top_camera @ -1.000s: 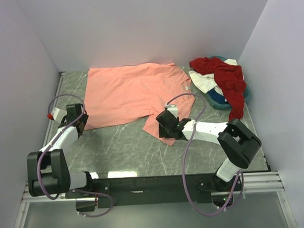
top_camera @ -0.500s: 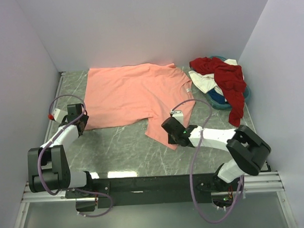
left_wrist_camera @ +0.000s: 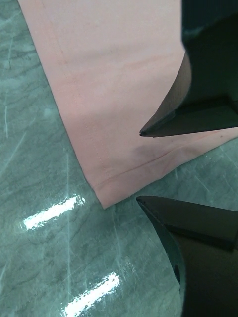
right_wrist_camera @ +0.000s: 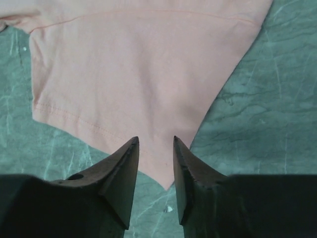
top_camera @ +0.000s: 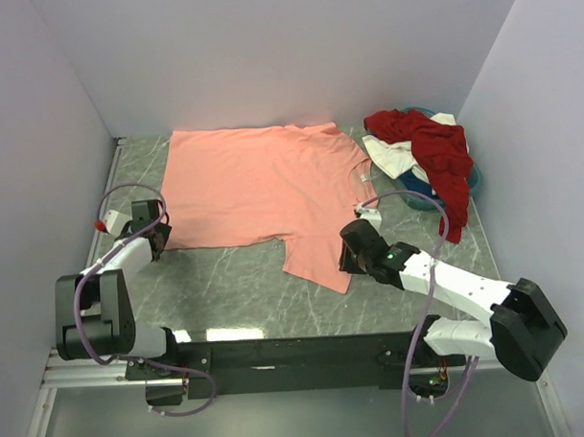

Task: Fold and stack the t-shirts
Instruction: Flatten the tshirt out

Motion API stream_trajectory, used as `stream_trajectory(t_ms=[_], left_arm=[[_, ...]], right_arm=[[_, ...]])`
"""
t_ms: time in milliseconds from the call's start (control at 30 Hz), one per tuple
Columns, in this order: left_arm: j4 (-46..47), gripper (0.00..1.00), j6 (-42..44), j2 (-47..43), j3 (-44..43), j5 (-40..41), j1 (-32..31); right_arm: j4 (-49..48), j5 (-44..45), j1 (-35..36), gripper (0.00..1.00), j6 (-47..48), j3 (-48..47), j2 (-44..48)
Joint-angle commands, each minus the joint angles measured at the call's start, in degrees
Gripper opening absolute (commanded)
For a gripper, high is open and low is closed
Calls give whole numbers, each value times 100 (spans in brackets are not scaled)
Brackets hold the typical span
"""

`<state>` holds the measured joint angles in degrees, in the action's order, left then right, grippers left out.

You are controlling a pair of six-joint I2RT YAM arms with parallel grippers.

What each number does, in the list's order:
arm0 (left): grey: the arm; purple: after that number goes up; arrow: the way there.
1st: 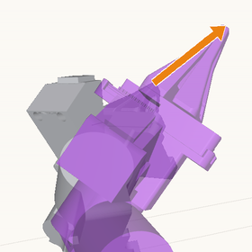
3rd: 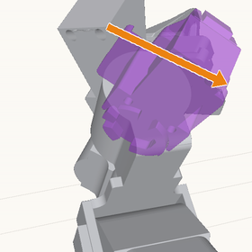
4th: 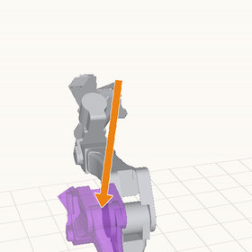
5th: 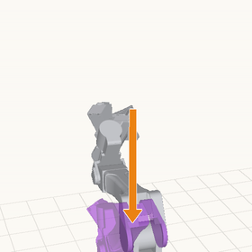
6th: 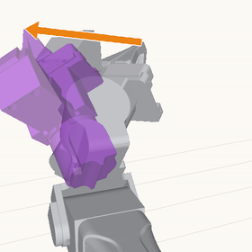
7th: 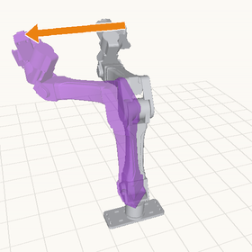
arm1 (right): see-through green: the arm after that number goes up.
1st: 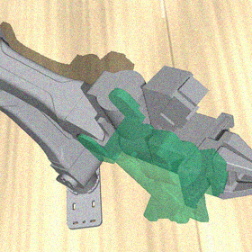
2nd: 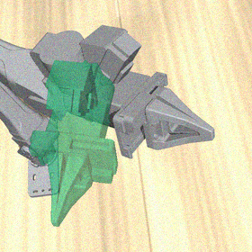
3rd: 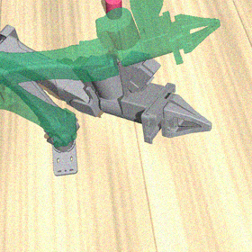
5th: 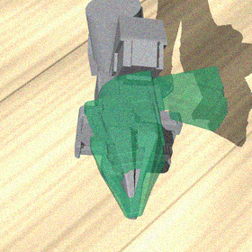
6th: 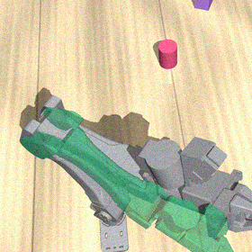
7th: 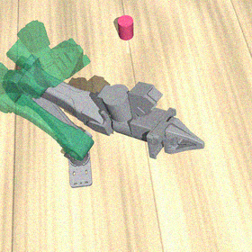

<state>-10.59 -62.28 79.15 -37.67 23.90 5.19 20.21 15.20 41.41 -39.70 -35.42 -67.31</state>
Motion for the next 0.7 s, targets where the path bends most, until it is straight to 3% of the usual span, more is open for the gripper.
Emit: stream_trajectory(t_ms=[0, 100, 367, 500, 600, 667], left_arm=[[66, 56, -39, 152, -100, 185, 35], [13, 52, -47, 354, -223, 246, 52], [92, 44, -109, 899, -478, 80, 175], [83, 24, -47, 1093, -610, -8, 193], [101, 4, -30, 997, -575, -8, 193], [118, 1, -38, 892, -435, 9, 193]], right_arm=[[-8, -298, -123, 42, -81, 105, 297], [-25, -499, -299, 52, -178, 228, 464], [-263, -931, -520, 61, -433, 632, 798], [-386, -1142, -520, 63, -617, 764, 772], [-517, -1326, -511, 64, -784, 931, 675], [-614, -1336, -450, 64, -872, 975, 605]])
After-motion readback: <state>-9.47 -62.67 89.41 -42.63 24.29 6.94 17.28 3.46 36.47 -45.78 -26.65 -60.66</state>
